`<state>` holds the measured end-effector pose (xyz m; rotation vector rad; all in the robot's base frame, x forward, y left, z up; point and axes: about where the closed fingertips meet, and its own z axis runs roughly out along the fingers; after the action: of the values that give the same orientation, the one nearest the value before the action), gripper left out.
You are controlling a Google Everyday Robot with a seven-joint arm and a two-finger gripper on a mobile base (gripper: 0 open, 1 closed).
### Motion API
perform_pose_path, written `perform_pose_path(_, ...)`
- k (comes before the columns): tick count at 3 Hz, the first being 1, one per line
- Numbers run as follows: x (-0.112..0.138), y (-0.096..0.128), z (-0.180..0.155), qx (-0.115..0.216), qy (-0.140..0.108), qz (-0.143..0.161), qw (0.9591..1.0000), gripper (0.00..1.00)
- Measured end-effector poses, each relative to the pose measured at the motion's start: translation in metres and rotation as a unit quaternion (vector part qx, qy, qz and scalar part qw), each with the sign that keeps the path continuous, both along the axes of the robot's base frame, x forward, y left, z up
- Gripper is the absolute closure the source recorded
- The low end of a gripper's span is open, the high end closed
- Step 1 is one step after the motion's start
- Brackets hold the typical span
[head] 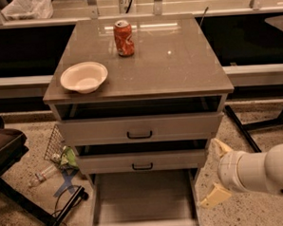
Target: Close bottom drawer
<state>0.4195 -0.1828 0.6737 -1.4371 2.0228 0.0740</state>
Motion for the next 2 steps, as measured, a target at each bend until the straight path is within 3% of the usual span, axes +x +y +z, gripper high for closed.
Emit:
perform_pose_path(1,-0.001,0.004,-0.023,0.011,0.001,0.001,0.9999,0.0)
perform_pose_path(2,0.003,-0.018,-0.091,0.023,-0.008,0.017,0.9996,0.02)
